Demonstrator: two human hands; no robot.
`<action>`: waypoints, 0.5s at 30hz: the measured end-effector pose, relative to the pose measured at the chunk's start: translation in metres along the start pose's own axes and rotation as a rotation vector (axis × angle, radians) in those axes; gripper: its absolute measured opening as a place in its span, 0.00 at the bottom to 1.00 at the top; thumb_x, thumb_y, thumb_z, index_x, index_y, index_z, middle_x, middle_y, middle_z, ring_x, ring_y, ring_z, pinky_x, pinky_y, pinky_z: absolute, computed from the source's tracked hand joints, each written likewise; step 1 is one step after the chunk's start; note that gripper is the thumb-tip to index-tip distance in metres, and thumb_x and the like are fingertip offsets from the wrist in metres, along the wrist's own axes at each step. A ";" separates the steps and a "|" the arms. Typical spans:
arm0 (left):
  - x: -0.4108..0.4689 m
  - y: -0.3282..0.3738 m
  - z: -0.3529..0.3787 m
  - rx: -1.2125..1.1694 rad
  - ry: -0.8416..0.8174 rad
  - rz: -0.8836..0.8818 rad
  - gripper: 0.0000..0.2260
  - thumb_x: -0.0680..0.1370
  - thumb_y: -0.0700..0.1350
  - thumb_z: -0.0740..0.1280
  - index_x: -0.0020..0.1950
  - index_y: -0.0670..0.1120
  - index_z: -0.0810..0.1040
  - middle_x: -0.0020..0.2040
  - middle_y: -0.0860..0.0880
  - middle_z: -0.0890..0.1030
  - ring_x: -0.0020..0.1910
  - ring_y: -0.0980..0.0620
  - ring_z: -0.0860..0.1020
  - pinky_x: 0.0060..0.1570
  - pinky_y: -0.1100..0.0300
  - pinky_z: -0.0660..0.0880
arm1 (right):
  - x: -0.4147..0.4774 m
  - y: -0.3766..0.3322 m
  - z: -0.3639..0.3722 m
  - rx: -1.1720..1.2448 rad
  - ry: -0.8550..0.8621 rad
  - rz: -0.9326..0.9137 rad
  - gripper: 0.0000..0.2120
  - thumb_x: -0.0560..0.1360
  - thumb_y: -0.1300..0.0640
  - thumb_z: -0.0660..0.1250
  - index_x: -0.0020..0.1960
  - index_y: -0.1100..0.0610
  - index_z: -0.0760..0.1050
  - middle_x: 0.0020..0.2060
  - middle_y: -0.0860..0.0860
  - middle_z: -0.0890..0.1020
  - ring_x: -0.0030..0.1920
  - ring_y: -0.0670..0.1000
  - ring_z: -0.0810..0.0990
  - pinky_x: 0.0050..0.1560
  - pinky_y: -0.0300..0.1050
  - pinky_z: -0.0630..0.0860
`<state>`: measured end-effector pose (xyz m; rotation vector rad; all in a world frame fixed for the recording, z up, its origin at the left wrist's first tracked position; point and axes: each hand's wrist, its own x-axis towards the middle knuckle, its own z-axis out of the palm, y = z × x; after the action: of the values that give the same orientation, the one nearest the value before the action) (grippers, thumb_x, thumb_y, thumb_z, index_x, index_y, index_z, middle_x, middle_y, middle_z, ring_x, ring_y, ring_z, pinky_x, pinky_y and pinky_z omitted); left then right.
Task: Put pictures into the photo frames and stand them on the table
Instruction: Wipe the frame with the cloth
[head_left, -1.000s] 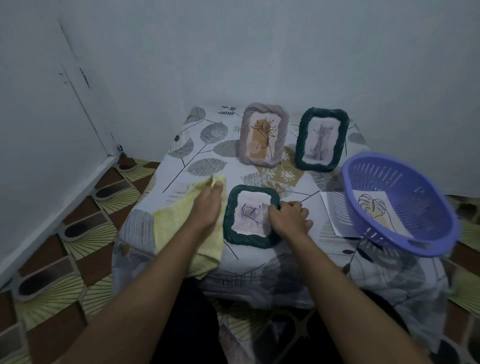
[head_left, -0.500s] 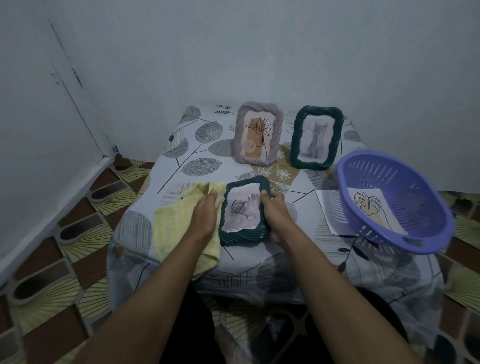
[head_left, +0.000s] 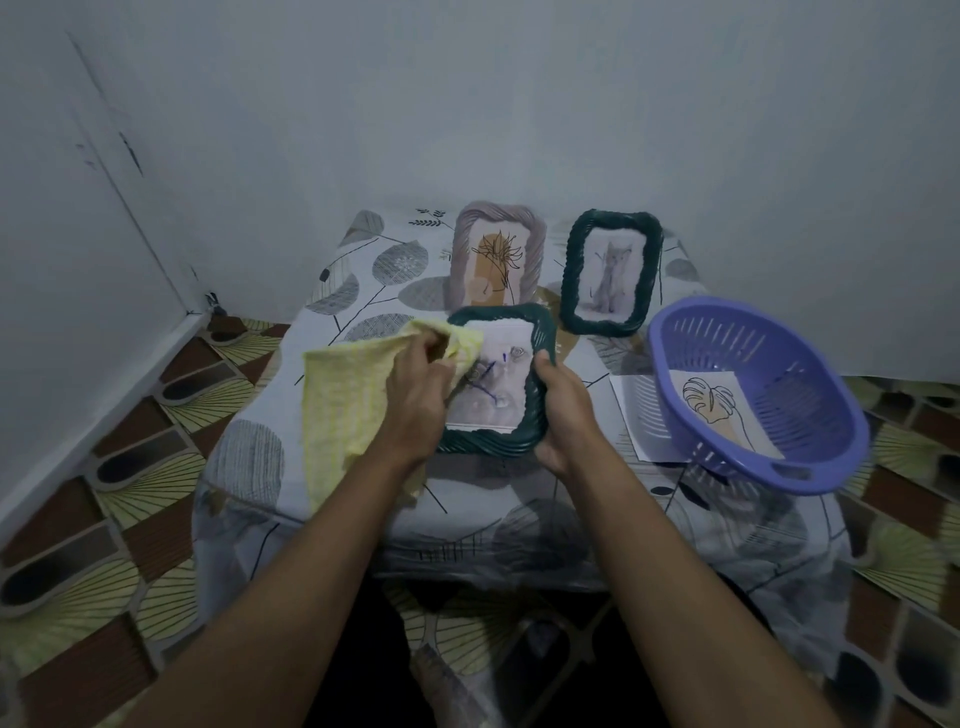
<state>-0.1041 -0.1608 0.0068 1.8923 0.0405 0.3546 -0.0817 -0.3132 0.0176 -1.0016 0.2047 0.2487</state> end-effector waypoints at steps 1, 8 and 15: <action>0.002 0.006 0.005 0.113 -0.001 0.050 0.27 0.76 0.57 0.51 0.69 0.44 0.71 0.63 0.47 0.72 0.65 0.48 0.68 0.68 0.48 0.62 | -0.001 -0.001 0.001 0.015 -0.017 -0.008 0.19 0.86 0.54 0.53 0.68 0.64 0.73 0.59 0.65 0.81 0.58 0.64 0.82 0.59 0.62 0.78; -0.007 0.021 0.029 0.738 -0.315 0.252 0.46 0.72 0.69 0.24 0.81 0.45 0.48 0.81 0.43 0.50 0.80 0.45 0.42 0.75 0.39 0.36 | -0.008 -0.011 0.009 -0.174 0.105 -0.209 0.19 0.86 0.48 0.52 0.65 0.57 0.76 0.58 0.56 0.83 0.59 0.57 0.82 0.64 0.58 0.77; -0.022 0.020 0.029 0.730 -0.494 0.476 0.27 0.83 0.54 0.35 0.81 0.48 0.48 0.82 0.48 0.50 0.80 0.52 0.43 0.77 0.46 0.40 | -0.008 -0.019 -0.004 -0.300 0.172 -0.252 0.18 0.85 0.48 0.53 0.55 0.54 0.80 0.51 0.55 0.85 0.54 0.57 0.83 0.61 0.60 0.78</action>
<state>-0.1203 -0.1989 0.0119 2.6641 -0.7065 0.1859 -0.0835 -0.3268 0.0329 -1.3358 0.1982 -0.0391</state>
